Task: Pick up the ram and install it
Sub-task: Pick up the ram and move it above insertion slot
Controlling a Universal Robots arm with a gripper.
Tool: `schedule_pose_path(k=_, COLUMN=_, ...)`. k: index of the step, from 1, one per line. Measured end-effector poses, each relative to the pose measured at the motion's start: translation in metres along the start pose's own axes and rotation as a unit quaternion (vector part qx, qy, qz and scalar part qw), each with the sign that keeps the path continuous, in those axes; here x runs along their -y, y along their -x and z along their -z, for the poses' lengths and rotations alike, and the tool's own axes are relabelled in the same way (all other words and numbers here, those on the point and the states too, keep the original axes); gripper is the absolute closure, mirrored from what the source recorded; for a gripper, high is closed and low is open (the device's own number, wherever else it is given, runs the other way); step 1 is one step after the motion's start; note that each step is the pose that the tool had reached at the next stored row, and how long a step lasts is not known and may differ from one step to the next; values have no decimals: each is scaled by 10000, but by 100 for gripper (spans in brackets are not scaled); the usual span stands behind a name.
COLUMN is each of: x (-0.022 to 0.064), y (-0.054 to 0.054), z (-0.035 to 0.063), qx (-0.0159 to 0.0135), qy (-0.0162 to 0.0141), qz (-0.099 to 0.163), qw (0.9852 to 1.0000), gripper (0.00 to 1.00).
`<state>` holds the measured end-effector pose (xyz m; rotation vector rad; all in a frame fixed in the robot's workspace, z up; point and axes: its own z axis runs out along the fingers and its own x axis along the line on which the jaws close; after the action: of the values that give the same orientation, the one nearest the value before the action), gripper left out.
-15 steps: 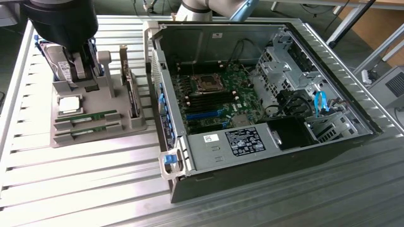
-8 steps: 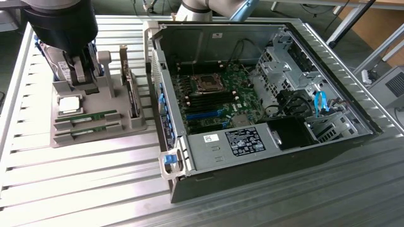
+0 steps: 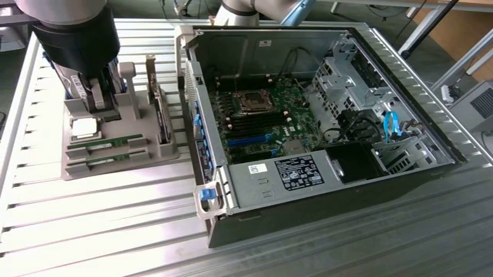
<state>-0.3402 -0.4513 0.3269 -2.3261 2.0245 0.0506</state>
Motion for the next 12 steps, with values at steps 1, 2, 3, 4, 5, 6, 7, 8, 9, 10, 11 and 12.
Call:
schedule_pose_path(k=1, x=-2, y=-6, z=-13, qx=0, qy=0, qz=0, qw=10000, gripper=71)
schedule_pose_path(k=2, x=-4, y=-14, z=-28, qx=0, qy=-1, qz=0, qw=10000, gripper=71)
schedule_pose_path(k=3, x=-5, y=-19, z=-39, qx=1, qy=-1, qz=0, qw=10000, gripper=71)
schedule_pose_path(k=4, x=-8, y=-23, z=-50, qx=0, qy=0, qz=0, qw=10000, gripper=71)
schedule_pose_path(k=5, x=-9, y=-25, z=-66, qx=0, qy=-1, qz=-11, qw=10000, gripper=71)
schedule_pose_path(k=6, x=-10, y=-26, z=-74, qx=-1, qy=-3, qz=-44, qw=10000, gripper=71)
schedule_pose_path(k=7, x=-10, y=-26, z=-81, qx=-3, qy=-6, qz=-84, qw=10000, gripper=71)
schedule_pose_path(k=8, x=-10, y=-26, z=-92, qx=-4, qy=-9, qz=-145, qw=9999, gripper=71)
schedule_pose_path(k=9, x=-10, y=-27, z=-102, qx=-7, qy=-13, qz=-217, qw=9998, gripper=71)
schedule_pose_path(k=10, x=-11, y=-27, z=-108, qx=-9, qy=-14, qz=-235, qw=9997, gripper=71)
schedule_pose_path(k=11, x=-11, y=-28, z=-126, qx=-11, qy=-15, qz=-238, qw=9997, gripper=71)
schedule_pose_path(k=12, x=-12, y=-29, z=-140, qx=-14, qy=-18, qz=-308, qw=9995, gripper=71)
